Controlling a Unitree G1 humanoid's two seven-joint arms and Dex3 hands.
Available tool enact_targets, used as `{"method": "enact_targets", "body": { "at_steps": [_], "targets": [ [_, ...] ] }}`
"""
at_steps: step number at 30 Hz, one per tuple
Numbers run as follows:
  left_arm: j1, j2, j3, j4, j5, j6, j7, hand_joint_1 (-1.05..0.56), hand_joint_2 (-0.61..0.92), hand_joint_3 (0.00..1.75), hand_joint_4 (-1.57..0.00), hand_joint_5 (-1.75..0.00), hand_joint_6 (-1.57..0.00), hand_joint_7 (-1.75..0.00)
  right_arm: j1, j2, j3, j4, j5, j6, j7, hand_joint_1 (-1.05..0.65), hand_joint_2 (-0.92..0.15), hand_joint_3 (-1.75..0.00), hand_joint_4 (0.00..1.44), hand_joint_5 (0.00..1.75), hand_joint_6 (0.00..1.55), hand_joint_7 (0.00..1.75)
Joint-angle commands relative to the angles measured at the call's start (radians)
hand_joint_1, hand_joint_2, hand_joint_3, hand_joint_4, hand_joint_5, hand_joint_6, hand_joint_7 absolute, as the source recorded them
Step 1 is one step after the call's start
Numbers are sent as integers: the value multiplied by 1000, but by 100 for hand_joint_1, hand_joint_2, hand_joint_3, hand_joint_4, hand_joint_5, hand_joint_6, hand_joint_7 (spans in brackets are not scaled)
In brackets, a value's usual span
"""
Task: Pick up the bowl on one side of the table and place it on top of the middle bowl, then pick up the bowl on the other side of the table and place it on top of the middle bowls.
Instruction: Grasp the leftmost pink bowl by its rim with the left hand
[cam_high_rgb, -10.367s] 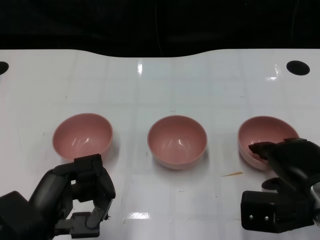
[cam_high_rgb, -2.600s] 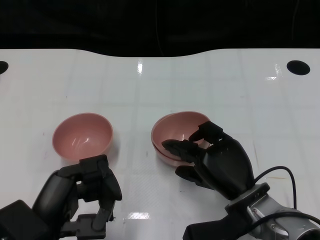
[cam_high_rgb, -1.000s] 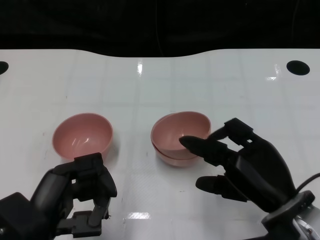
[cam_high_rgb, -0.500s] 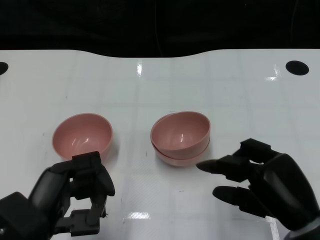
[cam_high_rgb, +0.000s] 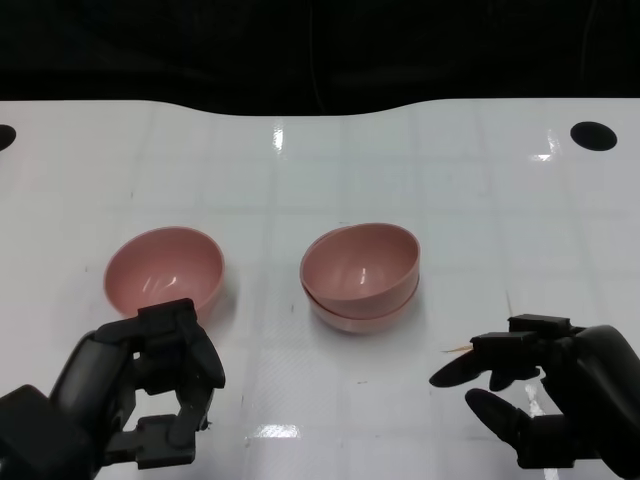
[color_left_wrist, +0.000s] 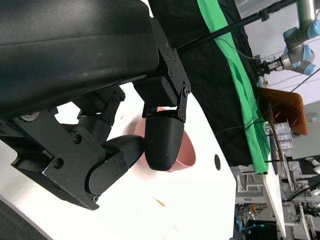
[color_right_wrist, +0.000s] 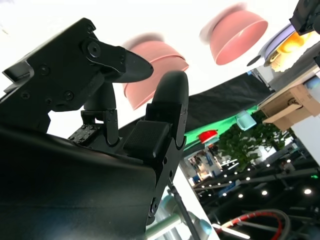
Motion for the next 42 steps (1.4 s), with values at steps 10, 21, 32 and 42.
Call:
{"method": "enact_targets", "body": {
  "at_steps": [10,21,32,42],
  "targets": [
    [-34,101,76,-87,14,15,-29,-24,61,82,-74,-144,-80,-101,22,55,-43,2,58,35,52,-5,-19,-160,89,175,83,140],
    [-81,212,90,-96,100,-1,-61,-29,85,22,-67,-85,-79,-24,14,75,-45,22,85,39,83,-7,-16,-165,91,175,79,148],
    [-177,321,40,-75,367,-20,-51,-40,89,0,-66,-52,-77,0,24,86,-44,7,71,58,93,-7,-15,-165,89,175,80,146],
    [-283,376,-34,20,632,-64,-14,-47,83,0,-67,-44,-74,0,24,96,-44,5,59,60,92,-8,-15,-165,90,175,81,145]
  ]
}}
